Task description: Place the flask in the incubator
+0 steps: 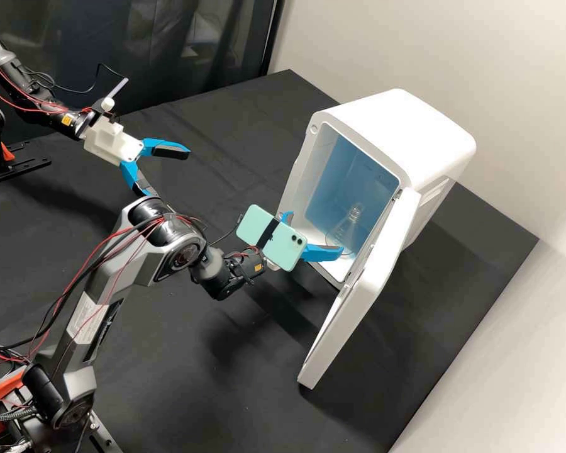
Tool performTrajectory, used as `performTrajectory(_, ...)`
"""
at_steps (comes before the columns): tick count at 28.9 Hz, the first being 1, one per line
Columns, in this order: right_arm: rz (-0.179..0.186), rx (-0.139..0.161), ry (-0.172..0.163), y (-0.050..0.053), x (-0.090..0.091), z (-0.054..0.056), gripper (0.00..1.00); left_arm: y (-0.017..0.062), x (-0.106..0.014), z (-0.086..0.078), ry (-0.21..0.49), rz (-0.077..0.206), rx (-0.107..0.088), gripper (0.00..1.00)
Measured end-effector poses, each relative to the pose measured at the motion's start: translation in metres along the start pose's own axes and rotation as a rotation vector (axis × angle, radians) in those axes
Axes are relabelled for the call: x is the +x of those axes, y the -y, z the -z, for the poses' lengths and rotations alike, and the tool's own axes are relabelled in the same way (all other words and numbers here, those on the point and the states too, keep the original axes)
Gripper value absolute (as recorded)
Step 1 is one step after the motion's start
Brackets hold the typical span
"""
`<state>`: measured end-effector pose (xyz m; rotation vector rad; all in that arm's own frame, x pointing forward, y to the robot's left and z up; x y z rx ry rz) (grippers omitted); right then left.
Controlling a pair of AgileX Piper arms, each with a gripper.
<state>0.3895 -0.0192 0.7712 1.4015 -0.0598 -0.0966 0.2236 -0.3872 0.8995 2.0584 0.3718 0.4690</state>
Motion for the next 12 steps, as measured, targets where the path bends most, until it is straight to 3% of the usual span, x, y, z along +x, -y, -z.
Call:
performTrajectory(3, -0.018, 0.003, 0.007, 0.003, -0.01, -0.001, 1.0, -0.0006, 0.0, 0.0, 0.001, -0.007, 0.0, 1.0)
performTrajectory(7, -0.083, -0.011, 0.008, 0.005, -0.023, -0.001, 1.0, -0.001, 0.0, 0.0, 0.002, -0.013, 0.0, 1.0)
performTrajectory(12, -0.068, -0.005, 0.018, 0.007, -0.04, -0.003, 1.0, -0.001, 0.0, 0.0, 0.002, -0.013, 0.0, 1.0)
